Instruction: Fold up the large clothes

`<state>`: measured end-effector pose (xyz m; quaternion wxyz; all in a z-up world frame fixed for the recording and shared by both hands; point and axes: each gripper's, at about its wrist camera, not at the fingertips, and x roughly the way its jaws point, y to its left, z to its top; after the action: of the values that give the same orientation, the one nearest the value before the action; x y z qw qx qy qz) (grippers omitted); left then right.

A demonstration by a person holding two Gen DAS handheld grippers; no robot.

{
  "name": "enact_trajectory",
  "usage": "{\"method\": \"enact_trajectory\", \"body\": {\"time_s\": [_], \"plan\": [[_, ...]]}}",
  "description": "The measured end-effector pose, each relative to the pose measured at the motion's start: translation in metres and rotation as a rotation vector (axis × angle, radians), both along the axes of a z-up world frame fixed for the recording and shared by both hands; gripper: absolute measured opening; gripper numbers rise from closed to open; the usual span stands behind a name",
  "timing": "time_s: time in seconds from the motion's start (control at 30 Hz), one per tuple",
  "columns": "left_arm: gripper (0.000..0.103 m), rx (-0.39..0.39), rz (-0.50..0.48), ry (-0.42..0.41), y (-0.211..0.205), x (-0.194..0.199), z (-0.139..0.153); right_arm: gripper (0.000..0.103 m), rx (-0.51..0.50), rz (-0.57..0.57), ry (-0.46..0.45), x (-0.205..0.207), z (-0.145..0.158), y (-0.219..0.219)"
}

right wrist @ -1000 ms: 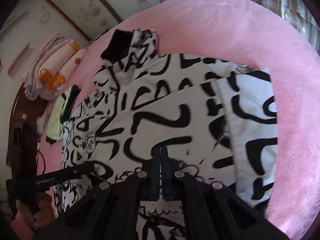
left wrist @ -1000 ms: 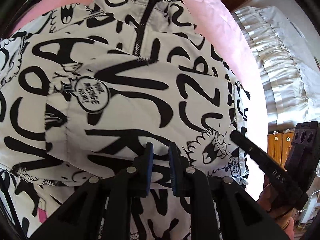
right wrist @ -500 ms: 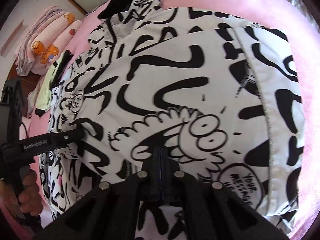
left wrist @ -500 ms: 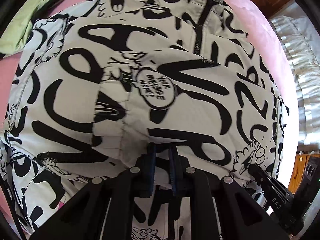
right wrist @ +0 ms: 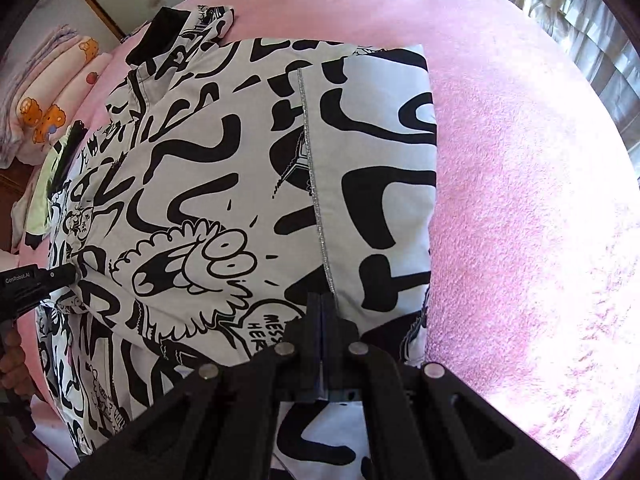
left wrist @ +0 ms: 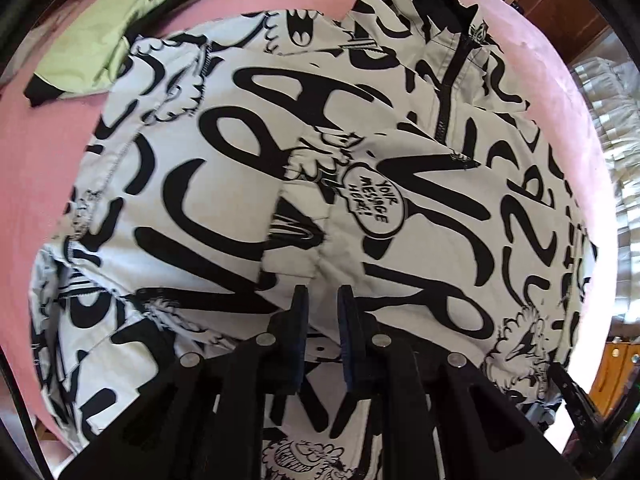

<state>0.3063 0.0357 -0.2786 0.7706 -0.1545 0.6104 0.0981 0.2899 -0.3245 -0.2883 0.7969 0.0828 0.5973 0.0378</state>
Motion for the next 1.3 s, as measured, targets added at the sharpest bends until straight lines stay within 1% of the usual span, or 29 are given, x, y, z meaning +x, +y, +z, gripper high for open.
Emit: {"method": "enact_trajectory", "body": {"time_s": [0.03,0.07,0.13,0.2,0.27,0.3,0.33,0.37,0.43,0.5,0.53,0.57,0.63,0.67,0.7,0.73,0.8,0.87,0.9,0.97,1.0,1.03,1.07,1.1,1.17,1.23,1.3], "plan": [[0.014,0.036,-0.001,-0.001,-0.002,-0.001,0.006,0.000,-0.010,0.002,-0.001,-0.001,0.002,-0.001],[0.014,0.056,-0.011,-0.009,-0.001,-0.003,0.014,0.000,-0.018,0.000,0.001,-0.003,0.005,-0.003],[0.015,0.057,-0.008,-0.023,0.003,-0.006,0.027,0.000,-0.039,-0.017,-0.005,-0.008,0.014,-0.007],[0.017,0.047,-0.005,-0.046,0.009,-0.008,0.044,0.000,-0.027,-0.029,-0.019,-0.011,0.023,-0.012],[0.030,0.062,-0.017,-0.072,0.013,-0.010,0.063,0.000,-0.005,-0.043,-0.020,-0.013,0.031,-0.016],[0.032,0.075,-0.026,-0.083,0.014,-0.010,0.070,0.000,0.010,-0.047,-0.017,-0.013,0.036,-0.020],[0.036,0.089,-0.040,-0.089,0.015,-0.007,0.077,0.003,0.024,-0.051,-0.015,-0.012,0.039,-0.022],[0.041,0.101,-0.058,-0.088,0.017,-0.004,0.084,0.003,0.033,-0.056,-0.012,-0.011,0.044,-0.025],[0.046,0.119,-0.094,-0.072,0.019,0.006,0.092,0.003,0.060,-0.067,-0.011,-0.007,0.053,-0.030],[0.051,0.145,-0.146,-0.037,0.024,0.020,0.100,0.003,0.087,-0.075,-0.004,0.003,0.063,-0.032],[0.056,0.155,-0.178,-0.020,0.026,0.028,0.104,0.003,0.103,-0.079,0.002,0.009,0.068,-0.031],[0.056,0.162,-0.210,-0.013,0.029,0.036,0.110,0.003,0.124,-0.080,0.009,0.016,0.073,-0.029],[0.058,0.167,-0.254,-0.013,0.035,0.053,0.122,0.006,0.159,-0.075,0.020,0.032,0.085,-0.023],[0.060,0.167,-0.279,-0.009,0.040,0.064,0.131,0.008,0.184,-0.068,0.021,0.042,0.092,-0.018],[0.061,0.168,-0.294,-0.003,0.043,0.073,0.137,0.015,0.203,-0.063,0.019,0.051,0.100,-0.013],[0.062,0.166,-0.311,0.002,0.048,0.083,0.145,0.026,0.216,-0.055,0.020,0.061,0.108,-0.007],[0.064,0.162,-0.334,0.023,0.058,0.104,0.158,0.036,0.222,-0.039,0.012,0.084,0.127,0.006],[0.064,0.158,-0.353,0.033,0.067,0.124,0.170,0.037,0.246,-0.037,0.008,0.107,0.145,0.016],[0.064,0.165,-0.365,0.032,0.072,0.137,0.178,0.037,0.277,-0.045,0.009,0.120,0.153,0.020],[0.064,0.201,-0.386,0.032,0.078,0.160,0.189,0.038,0.338,-0.077,0.020,0.147,0.167,0.025],[0.064,0.229,-0.395,0.030,0.082,0.173,0.195,0.040,0.352,-0.097,0.036,0.160,0.172,0.028],[0.064,0.256,-0.404,0.025,0.084,0.185,0.200,0.045,0.358,-0.112,0.061,0.173,0.176,0.030],[0.065,0.288,-0.424,0.013,0.086,0.200,0.207,0.047,0.361,-0.127,0.088,0.188,0.179,0.033],[0.065,0.303,-0.440,0.004,0.087,0.212,0.211,0.047,0.365,-0.142,0.099,0.202,0.182,0.037],[0.068,0.321,-0.469,-0.015,0.089,0.237,0.220,0.047,0.369,-0.149,0.089,0.228,0.189,0.044],[0.070,0.338,-0.497,-0.048,0.089,0.264,0.227,0.048,0.330,-0.149,0.064,0.254,0.196,0.053],[0.077,0.363,-0.516,-0.072,0.086,0.289,0.231,0.052,0.285,-0.154,0.045,0.282,0.198,0.061]]}}
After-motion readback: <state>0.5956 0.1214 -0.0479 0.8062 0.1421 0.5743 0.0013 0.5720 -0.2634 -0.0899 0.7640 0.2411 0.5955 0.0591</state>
